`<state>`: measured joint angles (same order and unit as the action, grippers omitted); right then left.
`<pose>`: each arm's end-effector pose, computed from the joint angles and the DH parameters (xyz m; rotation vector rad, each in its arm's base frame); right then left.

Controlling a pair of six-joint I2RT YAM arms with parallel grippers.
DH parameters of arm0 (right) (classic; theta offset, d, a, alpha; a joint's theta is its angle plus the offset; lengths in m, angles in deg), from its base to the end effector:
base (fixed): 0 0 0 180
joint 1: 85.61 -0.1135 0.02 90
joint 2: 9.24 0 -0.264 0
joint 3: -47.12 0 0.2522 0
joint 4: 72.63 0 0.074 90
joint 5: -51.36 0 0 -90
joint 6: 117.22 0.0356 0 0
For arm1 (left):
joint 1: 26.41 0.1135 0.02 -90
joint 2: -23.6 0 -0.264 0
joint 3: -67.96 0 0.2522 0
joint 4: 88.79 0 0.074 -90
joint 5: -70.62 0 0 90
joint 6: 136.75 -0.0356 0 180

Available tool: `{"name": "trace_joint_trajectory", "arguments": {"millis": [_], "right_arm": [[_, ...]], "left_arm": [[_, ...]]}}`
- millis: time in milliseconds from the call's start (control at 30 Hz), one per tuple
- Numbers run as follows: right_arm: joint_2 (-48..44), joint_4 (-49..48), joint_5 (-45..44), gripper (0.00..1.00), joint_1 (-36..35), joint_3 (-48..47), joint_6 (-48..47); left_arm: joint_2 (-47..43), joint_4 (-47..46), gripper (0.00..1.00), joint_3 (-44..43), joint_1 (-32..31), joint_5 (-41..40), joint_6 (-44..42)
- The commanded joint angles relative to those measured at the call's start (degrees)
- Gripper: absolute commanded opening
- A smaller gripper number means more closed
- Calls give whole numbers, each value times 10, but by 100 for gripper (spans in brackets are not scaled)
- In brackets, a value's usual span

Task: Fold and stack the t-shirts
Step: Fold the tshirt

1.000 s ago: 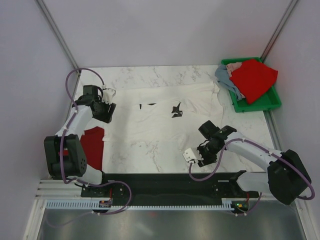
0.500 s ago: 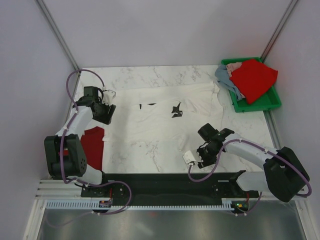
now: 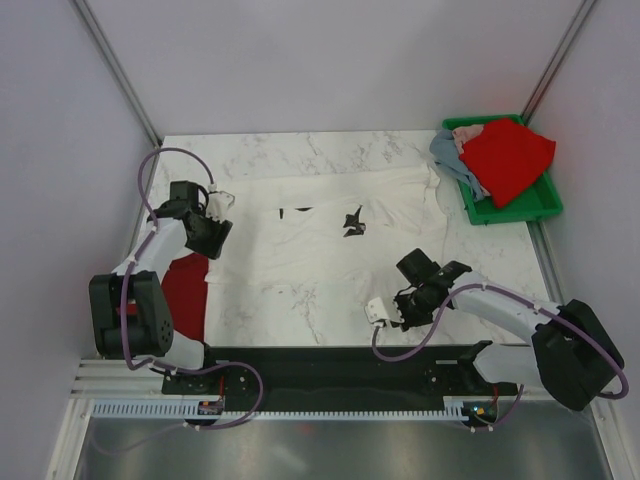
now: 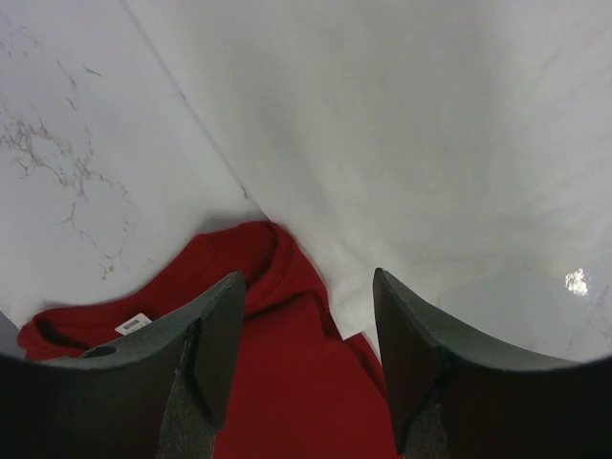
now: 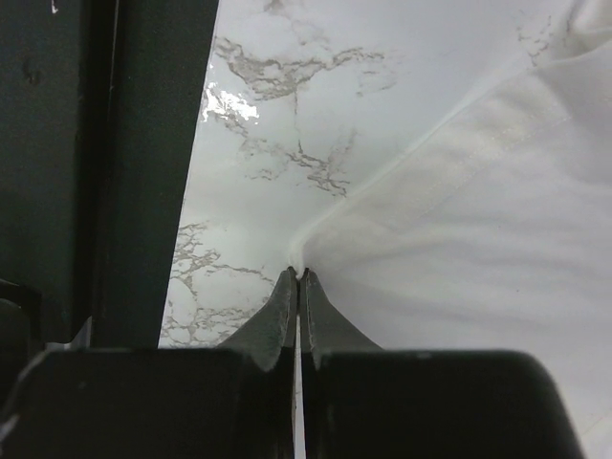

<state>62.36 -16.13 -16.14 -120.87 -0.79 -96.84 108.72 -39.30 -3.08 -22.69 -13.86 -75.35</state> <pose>0.1439 0.1184 0.1573 -2.2706 1.6852 0.4656 0.2905 0.0155 0.2172 0.6051 2.6027 0.0509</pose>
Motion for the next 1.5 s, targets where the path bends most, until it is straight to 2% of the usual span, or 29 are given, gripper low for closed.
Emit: {"name": "trace_joint_trajectory", "arguments": {"millis": [0,133,467,1300,1400,1467], "right_arm": [[-35,-17,-28,0,-2,16,22],[-42,-14,-25,0,-2,22,53],[-18,-33,-34,0,-2,12,71],[14,-49,-33,0,-2,-7,100],[15,-52,-33,0,-2,-5,106],[15,-56,-31,0,-2,-2,109]], "left_arm": [[-34,26,63,14,1,-10,-65],[-33,40,61,36,0,-16,-94],[-29,79,46,55,-8,14,-118],[55,37,43,67,-21,-9,-136],[60,23,40,76,-23,-15,-137],[67,15,32,80,-25,-23,-134]]}}
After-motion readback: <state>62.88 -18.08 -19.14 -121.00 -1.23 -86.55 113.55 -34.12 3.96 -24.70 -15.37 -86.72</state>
